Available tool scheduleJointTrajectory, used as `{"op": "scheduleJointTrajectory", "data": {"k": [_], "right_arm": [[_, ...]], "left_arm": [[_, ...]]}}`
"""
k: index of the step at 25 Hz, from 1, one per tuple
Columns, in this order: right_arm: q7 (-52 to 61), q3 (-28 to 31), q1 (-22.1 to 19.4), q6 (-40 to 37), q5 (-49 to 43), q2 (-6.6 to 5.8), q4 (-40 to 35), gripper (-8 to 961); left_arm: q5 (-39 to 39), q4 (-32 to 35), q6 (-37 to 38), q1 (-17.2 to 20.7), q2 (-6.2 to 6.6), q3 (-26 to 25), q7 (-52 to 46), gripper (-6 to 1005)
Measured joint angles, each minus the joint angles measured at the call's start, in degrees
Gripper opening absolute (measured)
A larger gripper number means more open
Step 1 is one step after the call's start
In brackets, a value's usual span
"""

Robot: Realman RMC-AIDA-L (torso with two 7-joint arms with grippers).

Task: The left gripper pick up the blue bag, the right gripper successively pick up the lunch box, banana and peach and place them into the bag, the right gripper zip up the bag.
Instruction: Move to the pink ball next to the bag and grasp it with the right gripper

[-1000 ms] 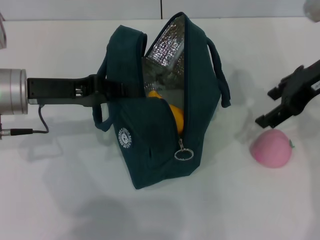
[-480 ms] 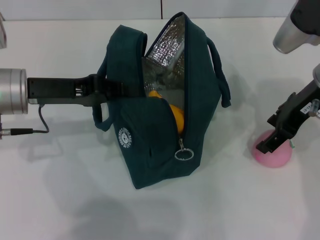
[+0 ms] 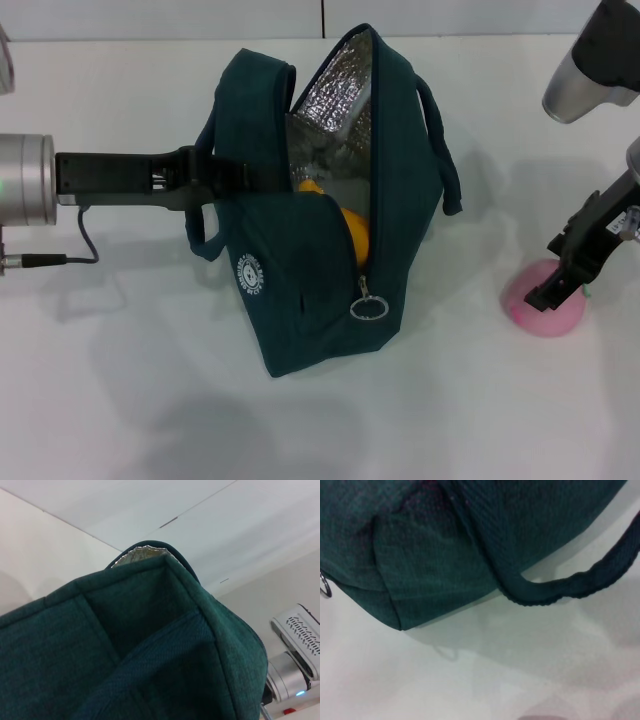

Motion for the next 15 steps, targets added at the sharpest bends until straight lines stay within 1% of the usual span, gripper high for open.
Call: {"op": "scheduleJointTrajectory", "data": {"k": [7, 10, 15], "right_arm": [[0.49, -0.74, 0.00, 0.19, -0.18, -0.05, 0.04, 853], [0.50, -2.46, 0.05, 0.11, -0.18, -0.12, 0.04, 739], [0.08, -3.06, 0.30, -0.66, -0.16, -0.14, -0.33, 544]], "left_arm": [[0.00, 0.00, -0.01, -0.01, -0.05, -0.01, 0.00, 57], [0.00, 0.00, -0.01, -0.01, -0.07, -0.07, 0.00, 57], [0.00, 0.00, -0.01, -0.01, -0.07, -0.09, 0.00, 57]]}}
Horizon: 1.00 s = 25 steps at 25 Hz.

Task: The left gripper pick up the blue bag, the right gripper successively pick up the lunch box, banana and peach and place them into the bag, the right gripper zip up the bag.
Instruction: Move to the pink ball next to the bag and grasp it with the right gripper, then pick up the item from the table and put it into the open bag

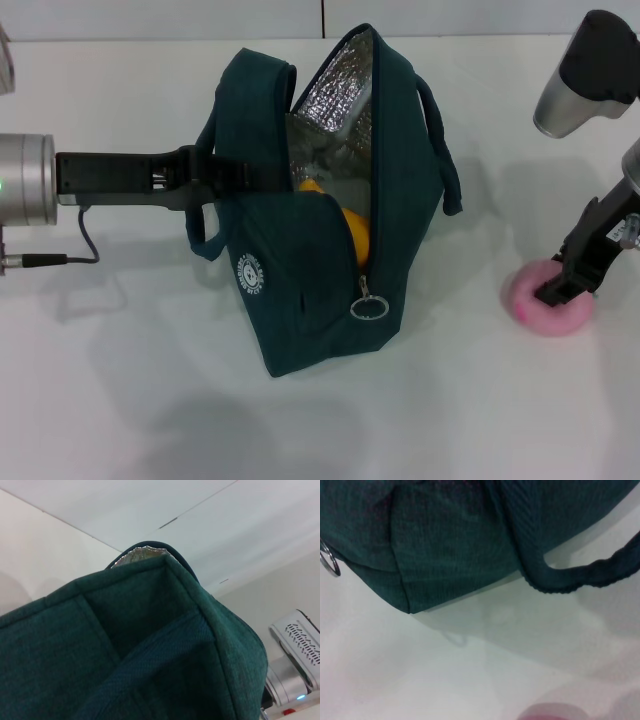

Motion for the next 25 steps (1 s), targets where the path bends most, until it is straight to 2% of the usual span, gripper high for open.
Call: {"op": "scheduleJointTrajectory", "data": {"k": [4, 8, 13, 16, 17, 18, 19, 23, 25], "right_arm": [[-0.05, 0.48, -0.04, -0.51, 0.04, -0.13, -1.39, 393], [0.06, 3.56, -0.60, -0.90, 0.02, -0.34, -4.24, 265], [-0.08, 14.09, -1.73, -1.47, 0.66, -0.43, -8.87, 234], [-0.10, 20.30, -2.99, -1.46, 4.14, -0.43, -13.36, 216], [-0.10, 20.30, -2.99, -1.46, 4.14, -0.43, -13.36, 207], [-0.63, 23.38, -4.55, -1.01, 11.01, -0.59, -16.20, 199], [-0.99, 24.12, -5.01, -0.83, 13.70, -0.65, -16.90, 190], [-4.38, 24.75, -6.10, 0.15, 25.93, -1.17, -17.78, 158], [-5.89, 24.43, -5.46, 1.07, 29.10, -0.87, -17.24, 142]], "left_arm": [[0.00, 0.00, 0.00, 0.06, 0.03, 0.04, 0.00, 57], [0.00, 0.00, 0.00, 0.30, 0.07, -0.11, 0.00, 57], [0.00, 0.00, 0.00, 0.42, 0.05, -0.11, 0.27, 57], [0.01, 0.00, 0.00, 0.43, -0.03, -0.17, 0.60, 57], [0.01, 0.00, 0.00, 0.43, -0.03, -0.17, 0.60, 57], [0.01, 0.00, -0.03, 0.34, -0.07, -0.17, 0.79, 57], [0.01, 0.00, -0.03, 0.34, -0.07, -0.17, 0.79, 57], [0.03, -0.21, -0.09, 0.35, -0.20, -0.18, 1.05, 57], [0.03, -0.80, -0.09, 0.16, -0.24, -0.18, 1.08, 57]]}}
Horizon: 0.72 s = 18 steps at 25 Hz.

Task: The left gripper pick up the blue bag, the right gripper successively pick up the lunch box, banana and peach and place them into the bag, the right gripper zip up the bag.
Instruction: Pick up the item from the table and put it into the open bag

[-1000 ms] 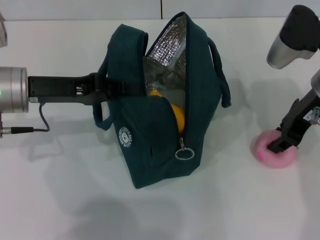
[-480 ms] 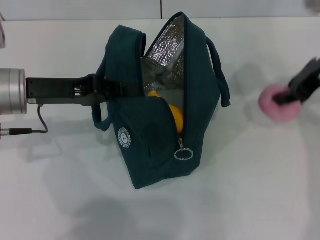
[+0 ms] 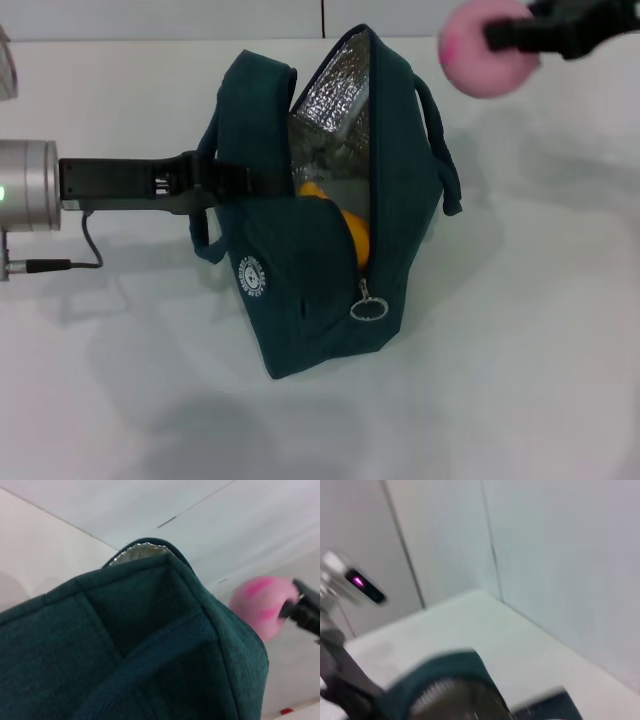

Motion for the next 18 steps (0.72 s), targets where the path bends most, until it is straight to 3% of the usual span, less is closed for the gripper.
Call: {"op": "scheduleJointTrajectory", "data": {"k": [3, 9, 18], "right_arm": [[-2.70, -2.29, 1.66, 3.33, 2.66, 0.56, 2.71, 119], [-8.91, -12.70, 6.06, 13.52, 7.19, 0.73, 13.92, 75], [-10.71, -19.55, 8.44, 17.26, 8.12, 1.05, 18.84, 39]], "left_arm": [[0.00, -0.47, 0.02, -0.38, -0.05, 0.03, 0.13, 57], [-0.04, -0.51, -0.05, -0.38, -0.14, 0.01, 0.51, 57], [-1.27, -0.52, -0.35, -0.40, -0.27, 0.03, 1.21, 57]]}}
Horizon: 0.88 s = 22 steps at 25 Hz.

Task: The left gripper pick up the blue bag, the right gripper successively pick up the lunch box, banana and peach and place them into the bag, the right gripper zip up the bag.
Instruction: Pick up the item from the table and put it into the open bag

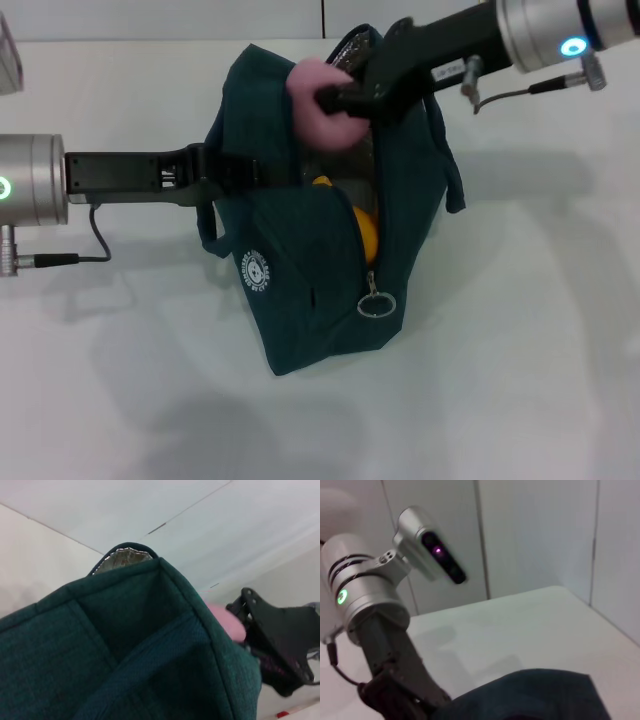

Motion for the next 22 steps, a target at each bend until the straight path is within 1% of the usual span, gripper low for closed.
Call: {"op": "scheduleJointTrajectory", "data": {"k": [1, 3, 8, 14, 22], "right_arm": [[-0.15, -1.75, 0.37, 0.40, 0.22, 0.11, 0.48, 38], [-0.19, -2.93, 0.55, 0.46, 0.70, 0.16, 0.96, 35], [0.65, -2.86, -0.11, 0.70, 0.81, 0.14, 0.73, 61], [1.35, -2.74, -0.34, -0.04, 0.83, -0.23, 0.29, 253], [1.49, -2.69, 0.17, -1.71, 0.60, -0.37, -1.06, 591]], "left_arm": [[-0.02, 0.00, -0.05, -0.01, -0.03, -0.01, 0.07, 57], [-0.03, 0.00, -0.06, -0.02, -0.02, -0.03, 0.08, 57], [-0.09, 0.00, -0.10, 0.33, -0.02, -0.12, 0.21, 57], [-0.10, -0.60, -0.10, 0.60, -0.01, -0.12, 0.63, 56], [0.03, -0.73, -0.10, 0.59, -0.01, -0.02, 1.07, 56]]}}
